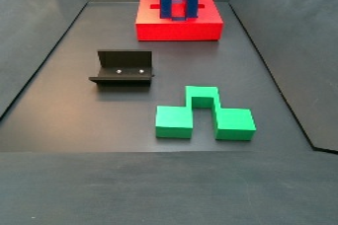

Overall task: Pick up the yellow object. Move up. Move to above the board. Insert the yellow object.
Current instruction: Insert the yellow object.

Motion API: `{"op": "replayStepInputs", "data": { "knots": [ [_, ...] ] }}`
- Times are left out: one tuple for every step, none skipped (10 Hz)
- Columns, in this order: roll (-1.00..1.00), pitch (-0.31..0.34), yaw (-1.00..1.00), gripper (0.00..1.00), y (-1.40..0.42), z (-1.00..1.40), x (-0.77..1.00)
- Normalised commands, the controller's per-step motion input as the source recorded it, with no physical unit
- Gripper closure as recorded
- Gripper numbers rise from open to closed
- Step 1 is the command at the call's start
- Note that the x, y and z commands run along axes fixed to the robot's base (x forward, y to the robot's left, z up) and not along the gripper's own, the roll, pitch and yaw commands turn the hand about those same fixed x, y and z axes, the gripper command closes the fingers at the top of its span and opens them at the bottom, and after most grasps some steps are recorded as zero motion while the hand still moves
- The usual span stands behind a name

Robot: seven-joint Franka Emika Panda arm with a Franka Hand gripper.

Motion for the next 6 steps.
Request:
{"op": "replayStepInputs", "data": {
  "knots": [
    [0.17,0.0,0.0,1.0,0.0,-0.33,0.0],
    [0.13,0.0,0.0,1.0,0.0,-0.25,-0.08],
    [0.07,0.0,0.09,1.0,0.05,-0.14,-0.03],
    [0.04,0.0,0.2,1.0,0.0,-0.05,0.0],
    [0.03,0.0,0.31,1.0,0.0,0.0,0.0],
    [0.03,0.0,0.4,1.0,0.0,0.0,0.08]
  ]
}}
